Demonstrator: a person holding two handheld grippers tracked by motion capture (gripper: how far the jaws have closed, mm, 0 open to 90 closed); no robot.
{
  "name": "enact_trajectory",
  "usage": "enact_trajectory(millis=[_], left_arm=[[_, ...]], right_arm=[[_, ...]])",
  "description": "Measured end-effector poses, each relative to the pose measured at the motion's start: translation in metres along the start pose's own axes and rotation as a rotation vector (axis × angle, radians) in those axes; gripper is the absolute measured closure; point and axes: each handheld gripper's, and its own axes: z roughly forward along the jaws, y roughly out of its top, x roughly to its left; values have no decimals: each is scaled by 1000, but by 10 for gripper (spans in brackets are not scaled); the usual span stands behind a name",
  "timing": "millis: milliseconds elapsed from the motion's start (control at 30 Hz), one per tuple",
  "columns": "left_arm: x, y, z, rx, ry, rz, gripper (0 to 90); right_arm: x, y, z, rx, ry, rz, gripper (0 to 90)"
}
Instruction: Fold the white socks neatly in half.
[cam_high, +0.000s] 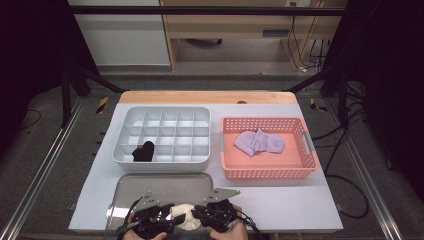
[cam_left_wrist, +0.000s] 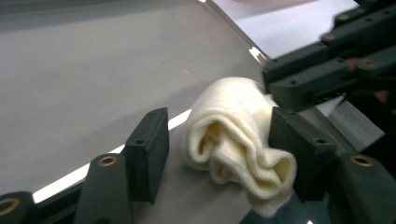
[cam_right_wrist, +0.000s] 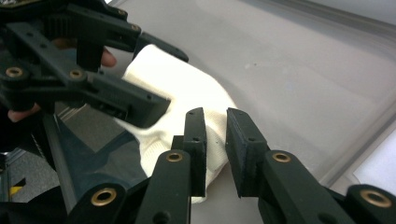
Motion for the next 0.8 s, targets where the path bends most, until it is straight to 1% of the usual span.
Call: enact_trajectory(millis=[33,67,100,167,233,267,367,433,467,533,633,667,700,733,800], left_arm=[[-1,0,1,5,-16,-2,397],[-2,0,2,11,-24,0,437],[-3,0,2,11,-26,0,446],[-2,1,2,17,-37,-18,486],[-1,2,1,14,-47,-33,543],[-1,3,0,11,-49,-37,589],[-4,6,-2,-5,-47,-39,660],[-4,8,-4,-16,-55,-46,678],[-5,10,-5,-25,-60,-44,680],[-7,16,-9,-40,-62,-30,682],[-9,28,-17,-75,-54,1,681],[-10,30,-19,-84,-52,8,681],[-10,34,-22,-92,-42,18,681],[-9,36,-24,-104,-39,20,681],[-7,41,-29,-111,-31,23,680]], right_arm=[[-1,0,0,-4,0,2,784],[-2,-1,0,-10,3,4,784],[-2,-1,1,-11,0,1,784],[-3,-1,1,-14,2,8,784],[-3,-2,1,-19,1,3,784],[-4,-1,1,-22,1,-2,784],[-4,-1,0,-26,3,-6,780],[-5,0,-1,-26,5,-6,769],[-6,0,-3,-32,9,-14,765],[-7,2,-7,-54,11,-29,750],[-11,6,-17,-103,18,-31,727],[-13,7,-22,-127,13,-25,719],[-15,8,-25,-139,9,-26,710],[-18,9,-30,-150,-12,-29,699],[-23,10,-37,-158,-55,-27,682]])
